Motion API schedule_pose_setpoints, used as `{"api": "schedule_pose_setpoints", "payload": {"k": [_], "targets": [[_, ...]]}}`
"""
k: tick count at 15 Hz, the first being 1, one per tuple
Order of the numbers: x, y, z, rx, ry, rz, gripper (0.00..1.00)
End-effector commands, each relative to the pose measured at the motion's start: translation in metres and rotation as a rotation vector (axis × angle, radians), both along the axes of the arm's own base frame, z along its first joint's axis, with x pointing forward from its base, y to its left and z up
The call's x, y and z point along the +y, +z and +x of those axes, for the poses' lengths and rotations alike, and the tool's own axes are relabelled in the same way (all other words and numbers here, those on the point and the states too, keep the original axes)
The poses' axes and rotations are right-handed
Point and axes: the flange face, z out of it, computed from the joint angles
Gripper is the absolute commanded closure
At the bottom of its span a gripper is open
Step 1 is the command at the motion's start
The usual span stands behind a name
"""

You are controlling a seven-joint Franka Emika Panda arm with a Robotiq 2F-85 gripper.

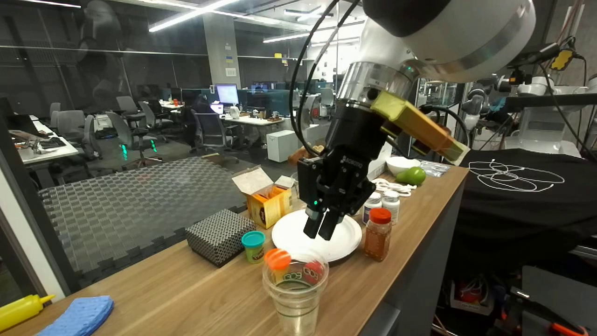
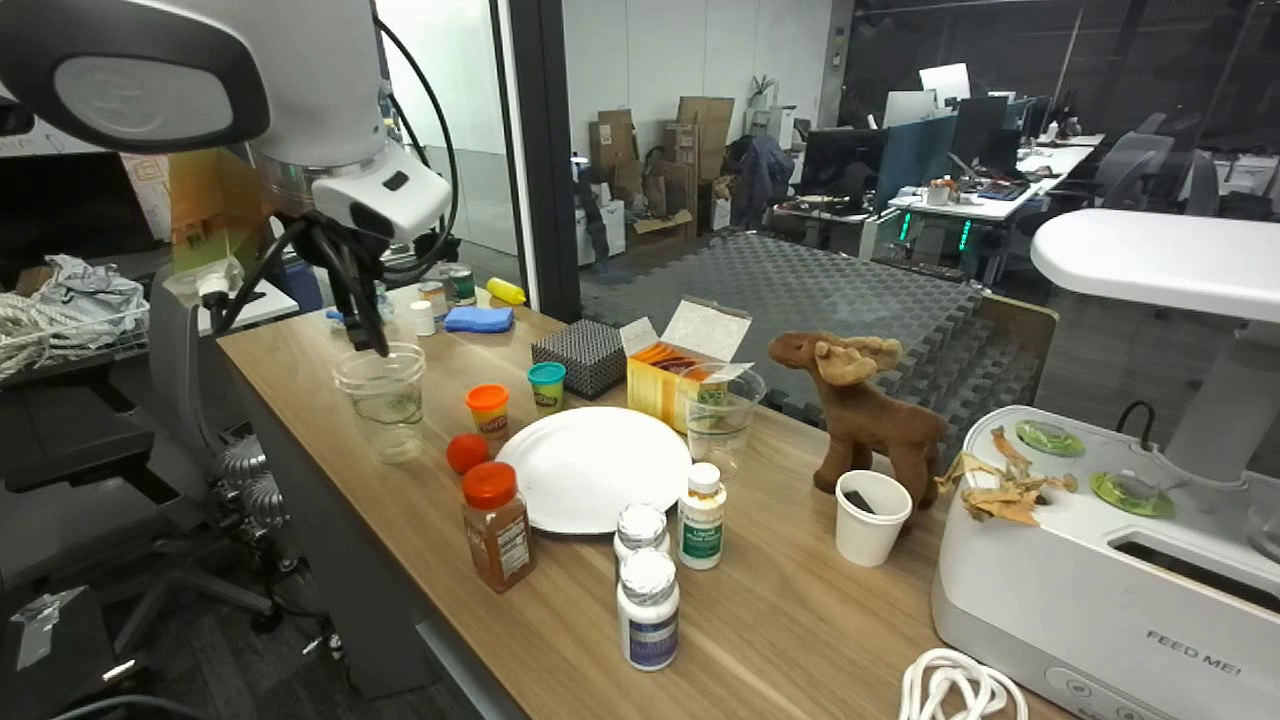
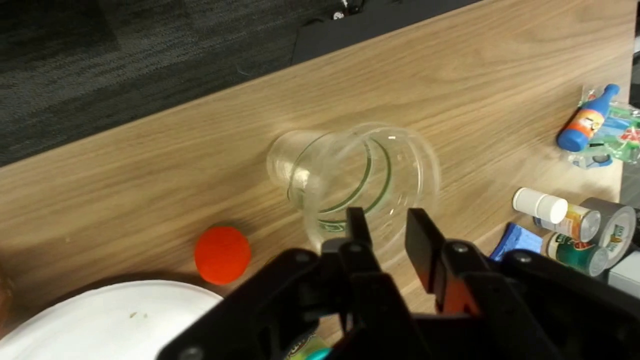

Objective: Pick up all the objects surrounding the white plate and arrange them on the plate

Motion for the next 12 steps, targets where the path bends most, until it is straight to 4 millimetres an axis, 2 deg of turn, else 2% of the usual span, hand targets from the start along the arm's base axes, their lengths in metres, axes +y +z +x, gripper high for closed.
{"api": "schedule_pose_setpoints", "payload": {"k": [1,4,6,12], "targets": [[0.003,0.006,0.007,-0.025,-0.006,0.015,0.41],[0.001,0.006,0.008,-0.035,-0.012,-0.009,0.17],[0.001,-0.003,0.011,-0.018,-0.009,-0.070,0.01],[0.013,-0.030,0.020,0.053,0.051,-0.231,0.00]]}}
